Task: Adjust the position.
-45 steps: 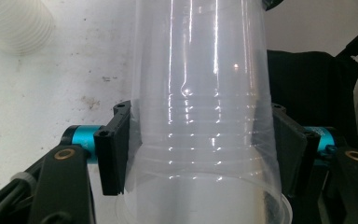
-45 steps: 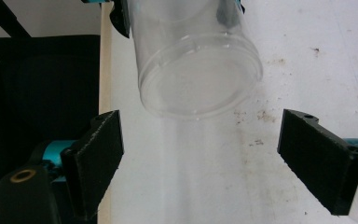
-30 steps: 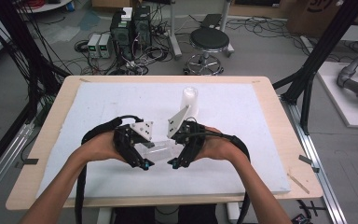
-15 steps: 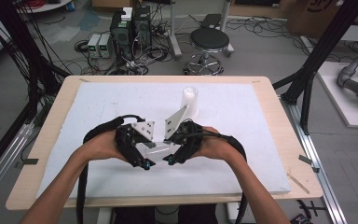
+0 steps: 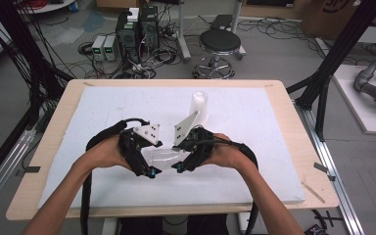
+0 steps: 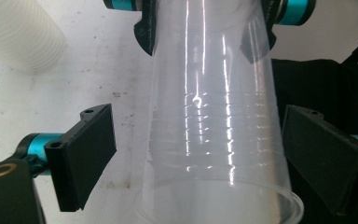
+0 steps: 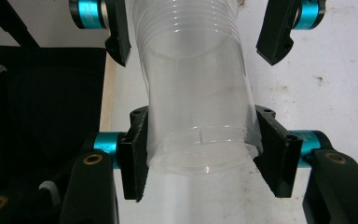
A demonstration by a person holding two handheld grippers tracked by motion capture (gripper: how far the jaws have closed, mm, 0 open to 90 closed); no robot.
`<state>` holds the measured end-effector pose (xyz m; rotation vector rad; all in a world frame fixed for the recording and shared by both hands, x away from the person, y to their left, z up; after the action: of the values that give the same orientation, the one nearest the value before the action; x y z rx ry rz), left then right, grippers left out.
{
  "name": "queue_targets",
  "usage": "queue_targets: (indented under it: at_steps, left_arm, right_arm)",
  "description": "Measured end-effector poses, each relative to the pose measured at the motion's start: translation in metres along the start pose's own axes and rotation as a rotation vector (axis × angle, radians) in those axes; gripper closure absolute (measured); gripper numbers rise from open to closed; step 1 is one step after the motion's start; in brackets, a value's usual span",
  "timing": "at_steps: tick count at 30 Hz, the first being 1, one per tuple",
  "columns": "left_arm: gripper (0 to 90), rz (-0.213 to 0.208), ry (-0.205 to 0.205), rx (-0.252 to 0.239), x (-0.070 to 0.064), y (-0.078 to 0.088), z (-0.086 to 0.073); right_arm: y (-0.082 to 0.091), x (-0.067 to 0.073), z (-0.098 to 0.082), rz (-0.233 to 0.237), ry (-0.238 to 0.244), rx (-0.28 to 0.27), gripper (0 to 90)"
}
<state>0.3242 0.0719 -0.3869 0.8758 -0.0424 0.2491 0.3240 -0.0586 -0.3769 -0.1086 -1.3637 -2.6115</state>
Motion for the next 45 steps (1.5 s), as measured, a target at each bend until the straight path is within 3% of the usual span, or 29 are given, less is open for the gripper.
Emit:
queue_targets:
  at_steps: [3, 7, 11, 16, 20, 31, 34, 45]
  left_arm:
    - [10.7, -0.006, -0.004, -0.014, -0.001, 0.002, 0.001]
    - [10.7, 0.0, 0.032, -0.087, 0.0, 0.005, -0.001]
    - [10.7, 0.026, 0.081, -0.232, 0.0, 0.011, -0.013]
    - [10.7, 0.048, 0.181, -0.431, -0.003, 0.017, -0.03]
    - [10.4, 0.06, 0.228, -0.54, -0.006, 0.018, -0.039]
    - [6.8, 0.083, 0.308, -0.732, -0.012, 0.007, -0.042]
    - [6.9, 0.084, 0.318, -0.752, -0.014, 0.003, -0.041]
    - [6.8, 0.065, 0.338, -0.796, -0.014, -0.007, -0.032]
  right_arm:
    - [0.001, -0.001, -0.001, -0.001, -0.002, -0.003, 43.6]
    - [0.001, -0.002, -0.003, -0.007, -0.007, -0.012, 43.6]
    - [0.004, 0.0, -0.011, -0.016, -0.011, -0.059, 43.6]
    - [0.008, 0.004, -0.021, -0.015, -0.016, -0.196, 43.5]
    - [0.008, 0.005, -0.03, -0.019, -0.022, -0.294, 43.5]
    - [0.001, 0.005, -0.049, -0.031, -0.009, -0.555, 43.5]
    - [0.0, 0.006, -0.051, -0.029, -0.002, -0.605, 43.5]
    - [-0.001, 0.005, -0.05, -0.02, 0.017, -0.661, 43.5]
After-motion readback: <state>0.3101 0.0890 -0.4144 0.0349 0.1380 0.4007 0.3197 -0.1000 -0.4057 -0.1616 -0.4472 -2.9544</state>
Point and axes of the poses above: each handheld gripper's, and its own axes: y roughly backward along the jaws, z roughly out of its top, x roughly to its left, the point moved 6 cm from there along -y, roughly forward along the jaws, and after that the axes turned 13 degrees about z, right-handed, at the moved point
